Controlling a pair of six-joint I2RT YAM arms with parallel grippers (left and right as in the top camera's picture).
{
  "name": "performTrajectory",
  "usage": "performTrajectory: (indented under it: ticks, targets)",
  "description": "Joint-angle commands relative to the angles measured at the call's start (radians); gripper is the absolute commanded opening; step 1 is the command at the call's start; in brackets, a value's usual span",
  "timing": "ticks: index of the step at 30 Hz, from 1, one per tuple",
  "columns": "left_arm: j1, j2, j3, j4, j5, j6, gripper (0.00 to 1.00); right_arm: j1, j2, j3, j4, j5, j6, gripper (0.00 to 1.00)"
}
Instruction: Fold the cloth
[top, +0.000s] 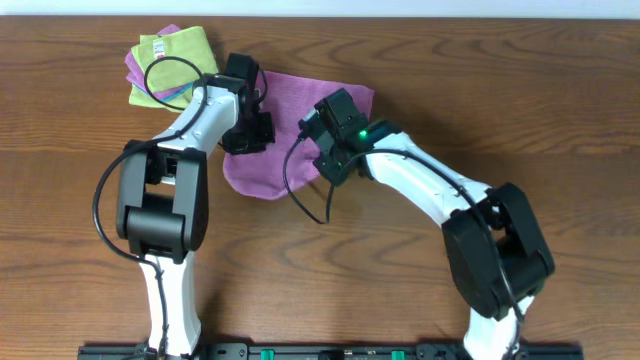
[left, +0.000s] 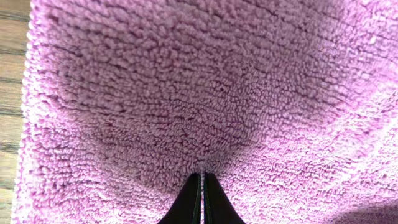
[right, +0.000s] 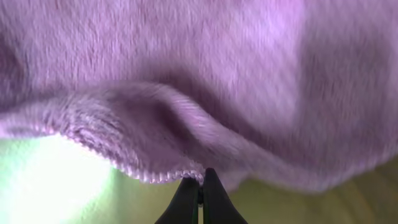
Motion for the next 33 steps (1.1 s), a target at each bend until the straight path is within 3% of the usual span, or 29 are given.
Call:
performTrajectory:
  ticks: [1, 9, 16, 24, 26, 29, 30, 33]
  targets:
    - [0.015, 0.054, -0.013, -0.007, -0.055, 0.014, 0.05, 0.010, -0.049, 0.015, -0.058, 0.044, 0.010, 0.01]
    - [0.015, 0.054, -0.011, -0.039, -0.045, 0.014, 0.06, -0.028, -0.111, 0.015, -0.266, 0.111, 0.079, 0.01]
    - [0.015, 0.042, -0.008, -0.042, 0.049, 0.011, 0.06, -0.076, -0.144, 0.015, -0.418, 0.144, 0.123, 0.01]
    - [0.015, 0.009, -0.004, -0.057, 0.056, 0.011, 0.06, -0.083, -0.159, 0.015, -0.518, 0.144, 0.146, 0.01]
    - [0.015, -0.001, -0.004, -0.060, 0.056, 0.011, 0.06, -0.083, -0.174, 0.015, -0.557, 0.144, 0.168, 0.11]
    - [0.015, -0.010, -0.004, -0.064, 0.056, 0.011, 0.06, -0.084, -0.204, 0.015, -0.595, 0.149, 0.189, 0.47]
    - [0.015, -0.015, -0.004, -0.066, 0.056, 0.011, 0.06, -0.083, -0.216, 0.015, -0.603, 0.148, 0.197, 0.54]
    - [0.015, -0.034, -0.002, -0.085, 0.056, 0.010, 0.06, -0.084, -0.262, 0.015, -0.624, 0.147, 0.255, 0.64]
